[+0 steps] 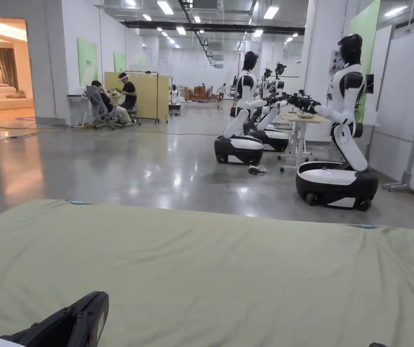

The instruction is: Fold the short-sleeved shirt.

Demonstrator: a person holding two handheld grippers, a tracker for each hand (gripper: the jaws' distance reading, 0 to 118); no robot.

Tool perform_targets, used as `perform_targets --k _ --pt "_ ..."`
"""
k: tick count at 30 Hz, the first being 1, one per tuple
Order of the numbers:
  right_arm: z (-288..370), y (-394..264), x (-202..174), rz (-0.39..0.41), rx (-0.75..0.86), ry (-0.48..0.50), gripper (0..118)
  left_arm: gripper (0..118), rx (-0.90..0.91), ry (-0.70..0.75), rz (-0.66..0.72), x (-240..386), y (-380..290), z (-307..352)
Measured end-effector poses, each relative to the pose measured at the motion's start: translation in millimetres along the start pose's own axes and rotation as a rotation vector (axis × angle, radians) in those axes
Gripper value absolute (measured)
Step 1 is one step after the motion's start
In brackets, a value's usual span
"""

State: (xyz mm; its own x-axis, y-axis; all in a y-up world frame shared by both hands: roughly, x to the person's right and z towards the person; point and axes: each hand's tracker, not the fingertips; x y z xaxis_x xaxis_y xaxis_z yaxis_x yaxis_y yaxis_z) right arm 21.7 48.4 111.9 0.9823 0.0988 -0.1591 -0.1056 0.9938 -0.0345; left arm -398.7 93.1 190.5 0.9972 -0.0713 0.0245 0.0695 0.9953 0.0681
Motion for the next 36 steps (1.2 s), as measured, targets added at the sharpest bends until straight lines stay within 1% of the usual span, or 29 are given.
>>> perform_targets --k 1,3,6,9,16,22,26,29,34,36 --pt "0.5 0.1 -1.0 0.017 0.003 0.004 0 3 -0.008 0.0 -0.013 2.5 2.0 -0.9" --pt "0.5 1.0 -3.7 0.022 0.009 0.003 0 3 -0.007 0.006 -0.014 -2.6 0.2 1.7" --pt "0.0 2.4 -5.3 0.0 0.007 0.022 0 3 -0.017 -0.002 0.012 -8.9 0.0 -0.2" --pt "-0.3 3.8 -6.1 0.002 0.005 0.021 0 3 -0.011 0.008 0.012 -10.0 -0.8 1.2" --pt "3.7 2.8 2.3 -0.036 0.013 0.049 0 3 -0.025 0.018 0.025 -19.5 -9.0 10.8" --pt "2.4 3.7 4.9 -0.047 0.008 0.025 0 3 -0.016 0.028 0.045 -23.6 -10.8 14.9" --pt "2.5 3.3 3.9 -0.003 0.002 -0.014 0 3 -0.018 0.045 0.025 -25.8 -9.1 18.1" --pt "2.9 2.7 3.5 0.011 0.004 -0.024 0 3 -0.003 0.064 -0.002 -26.6 -9.0 22.1" --pt "3.6 3.4 3.8 0.024 0.01 -0.044 0 3 -0.018 0.081 -0.101 -20.5 4.1 22.1" --pt "3.6 5.5 3.6 0.061 0.011 -0.061 0 3 -0.032 0.081 -0.116 -19.6 6.4 21.7"
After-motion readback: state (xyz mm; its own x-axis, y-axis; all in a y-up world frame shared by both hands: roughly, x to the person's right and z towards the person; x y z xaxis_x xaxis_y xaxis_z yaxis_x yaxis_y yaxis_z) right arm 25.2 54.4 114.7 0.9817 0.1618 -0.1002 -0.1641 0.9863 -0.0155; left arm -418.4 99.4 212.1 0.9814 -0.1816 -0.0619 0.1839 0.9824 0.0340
